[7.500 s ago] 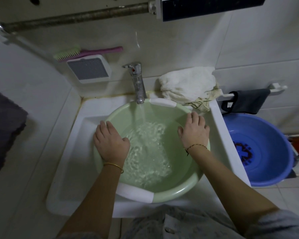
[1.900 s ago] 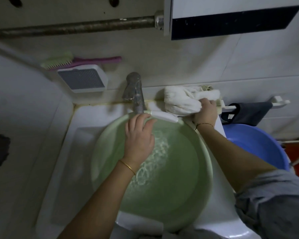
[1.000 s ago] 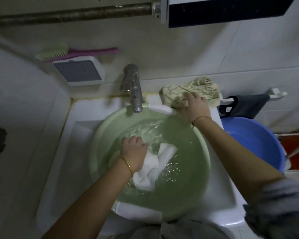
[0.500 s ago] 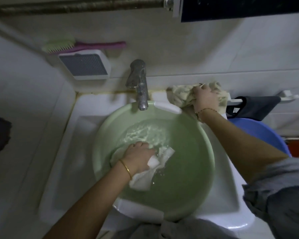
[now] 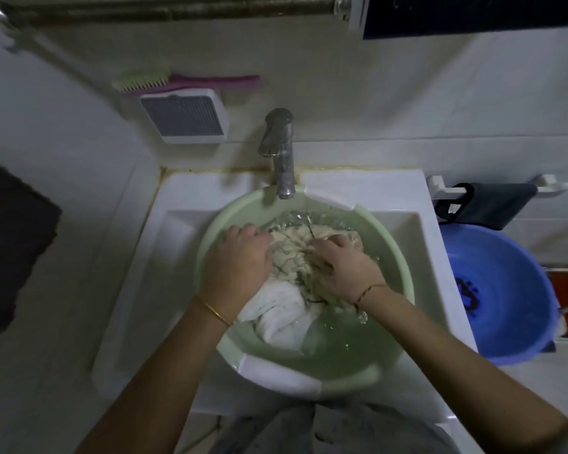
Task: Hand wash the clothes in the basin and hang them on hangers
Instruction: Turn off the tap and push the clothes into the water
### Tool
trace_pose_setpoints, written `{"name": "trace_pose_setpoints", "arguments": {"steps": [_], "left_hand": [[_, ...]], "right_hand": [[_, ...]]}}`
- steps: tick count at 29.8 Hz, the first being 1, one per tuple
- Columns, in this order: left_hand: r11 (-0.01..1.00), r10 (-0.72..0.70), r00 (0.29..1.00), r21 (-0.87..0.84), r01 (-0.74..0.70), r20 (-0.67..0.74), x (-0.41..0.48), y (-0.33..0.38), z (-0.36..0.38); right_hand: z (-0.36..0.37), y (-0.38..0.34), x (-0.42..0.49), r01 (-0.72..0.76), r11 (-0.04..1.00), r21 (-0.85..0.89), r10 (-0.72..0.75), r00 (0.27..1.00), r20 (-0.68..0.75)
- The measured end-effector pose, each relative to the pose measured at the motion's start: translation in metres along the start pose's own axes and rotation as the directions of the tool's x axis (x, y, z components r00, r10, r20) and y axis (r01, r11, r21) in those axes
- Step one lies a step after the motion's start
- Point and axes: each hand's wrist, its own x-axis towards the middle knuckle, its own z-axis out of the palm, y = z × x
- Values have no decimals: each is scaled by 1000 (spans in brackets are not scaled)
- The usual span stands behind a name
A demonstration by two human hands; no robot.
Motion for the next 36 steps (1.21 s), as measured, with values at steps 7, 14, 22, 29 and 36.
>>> {"name": "trace_pose_setpoints", "arguments": {"steps": [7,14,22,29,36], "left_hand": [[943,-16,845,289,-165,534,-3,24,31],[880,-49,775,394,-265,630,-1,30,54],[924,28,836,305,-231,548,-2,27,41],[962,51,957,242,-124,287,-17,19,-2],[975,36,985,209,-71,170,-31,18,-16]], "right_hand": [[32,5,17,99,837,-539,-1,984,179],[63,7,25,135,710,-691,103,951,292],[40,9,33,144,839,-525,129,885,448],[-11,-3,19,232,939,-254,-181,961,207],[-6,-17,5,269,914,-303,-269,962,41]]}}
